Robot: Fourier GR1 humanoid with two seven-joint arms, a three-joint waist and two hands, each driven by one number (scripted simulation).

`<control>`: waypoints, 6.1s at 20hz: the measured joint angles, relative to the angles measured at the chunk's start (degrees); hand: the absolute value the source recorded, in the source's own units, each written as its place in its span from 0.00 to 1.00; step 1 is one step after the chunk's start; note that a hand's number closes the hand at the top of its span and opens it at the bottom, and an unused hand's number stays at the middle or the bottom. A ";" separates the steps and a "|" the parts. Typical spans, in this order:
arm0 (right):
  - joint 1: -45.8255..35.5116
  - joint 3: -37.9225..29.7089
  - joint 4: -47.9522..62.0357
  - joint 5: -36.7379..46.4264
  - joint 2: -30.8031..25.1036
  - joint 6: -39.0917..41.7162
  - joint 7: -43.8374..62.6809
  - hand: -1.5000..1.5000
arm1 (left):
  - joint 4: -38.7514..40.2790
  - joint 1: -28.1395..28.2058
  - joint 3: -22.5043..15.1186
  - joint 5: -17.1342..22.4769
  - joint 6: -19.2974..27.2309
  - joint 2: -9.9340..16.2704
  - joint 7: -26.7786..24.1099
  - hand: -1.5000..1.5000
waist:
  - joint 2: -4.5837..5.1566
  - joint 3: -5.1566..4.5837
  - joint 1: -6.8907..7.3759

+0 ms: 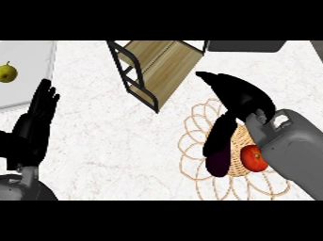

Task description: Pick the eggplant from the placemat and place it in the tiered shelf

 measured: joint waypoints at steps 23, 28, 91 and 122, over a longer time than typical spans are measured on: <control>6.79 7.78 5.78 9.79 -0.80 3.99 -0.74 0.00 | -1.74 1.56 2.64 -1.67 -1.76 -1.32 0.90 0.50 | -0.02 0.11 -1.05; 10.45 6.80 5.20 12.99 -0.49 4.64 -1.98 0.00 | -2.21 1.92 3.12 -2.30 -2.52 -2.00 1.40 0.50 | 0.01 0.13 -1.03; 2.29 -28.28 -0.69 10.14 1.85 13.53 -47.42 1.00 | -3.59 1.02 7.81 -8.07 -7.76 -7.81 4.09 0.50 | 0.03 0.12 -0.81; -26.38 -35.81 61.96 27.66 20.92 -13.84 -74.27 1.00 | 0.80 -2.61 9.20 -10.11 -9.86 -10.43 2.67 0.50 | 0.81 0.11 0.93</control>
